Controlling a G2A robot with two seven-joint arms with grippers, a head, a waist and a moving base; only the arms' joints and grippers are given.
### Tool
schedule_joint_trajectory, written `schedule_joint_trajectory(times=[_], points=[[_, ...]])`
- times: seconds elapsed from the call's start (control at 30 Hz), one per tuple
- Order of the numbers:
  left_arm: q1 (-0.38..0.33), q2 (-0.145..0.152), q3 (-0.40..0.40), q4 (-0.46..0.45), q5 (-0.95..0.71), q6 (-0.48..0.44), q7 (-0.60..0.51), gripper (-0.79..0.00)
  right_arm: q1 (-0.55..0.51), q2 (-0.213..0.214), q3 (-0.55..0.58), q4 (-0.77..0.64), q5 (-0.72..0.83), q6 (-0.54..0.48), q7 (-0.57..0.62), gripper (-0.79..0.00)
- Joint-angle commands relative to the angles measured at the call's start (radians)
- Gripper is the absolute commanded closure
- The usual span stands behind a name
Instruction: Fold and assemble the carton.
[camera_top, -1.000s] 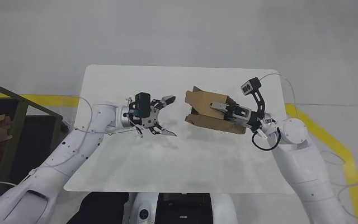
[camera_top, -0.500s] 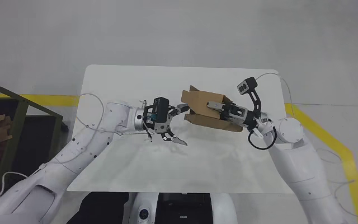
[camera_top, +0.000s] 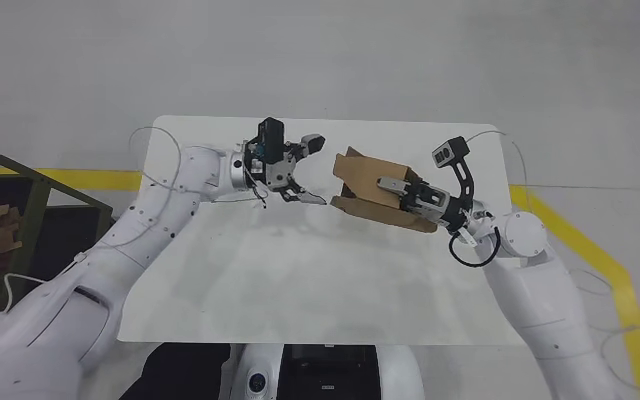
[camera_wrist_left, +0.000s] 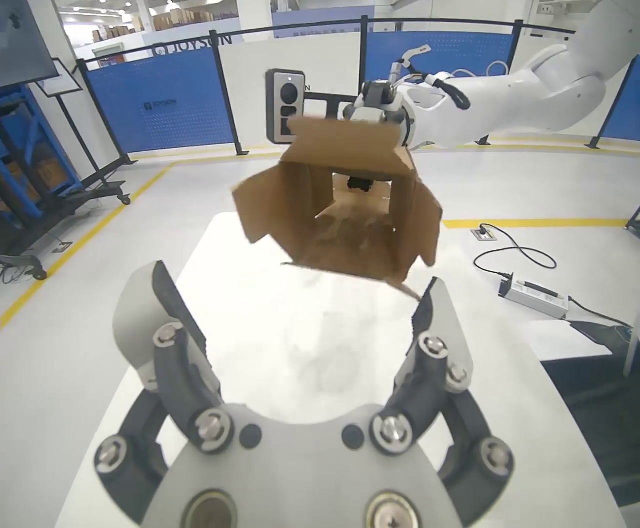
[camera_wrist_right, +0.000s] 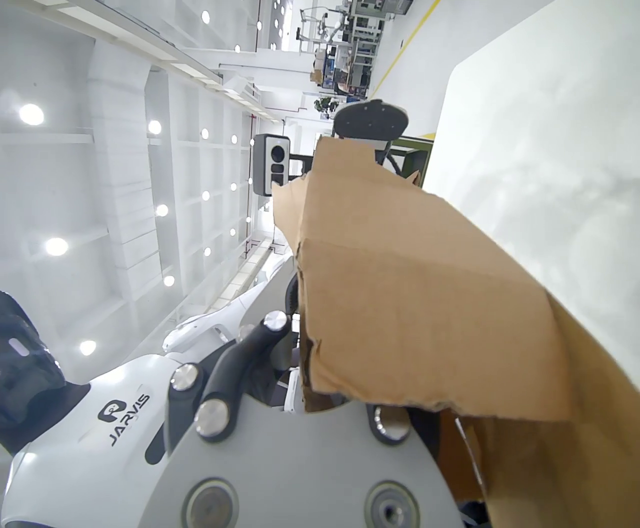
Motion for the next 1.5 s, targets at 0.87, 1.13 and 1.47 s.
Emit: schedule_joint_trajectory(times=[0.87,1.13,1.47], points=[[0.075,0.017,-0.037,-0.044,0.021,0.033,0.000,-0.785,-0.012,0.001,-0.001,-0.031,-0.036,0.023,-0.023,0.000],[0.129,0.017,-0.074,-0.085,-0.061,0.071,-0.097,-0.785,-0.006,-0.003,-0.033,-0.051,-0.065,0.044,-0.015,0.000],[0.141,-0.001,-0.092,-0.097,-0.163,0.076,-0.192,-0.785,-0.002,-0.008,-0.058,-0.057,-0.061,0.037,-0.006,0.000]])
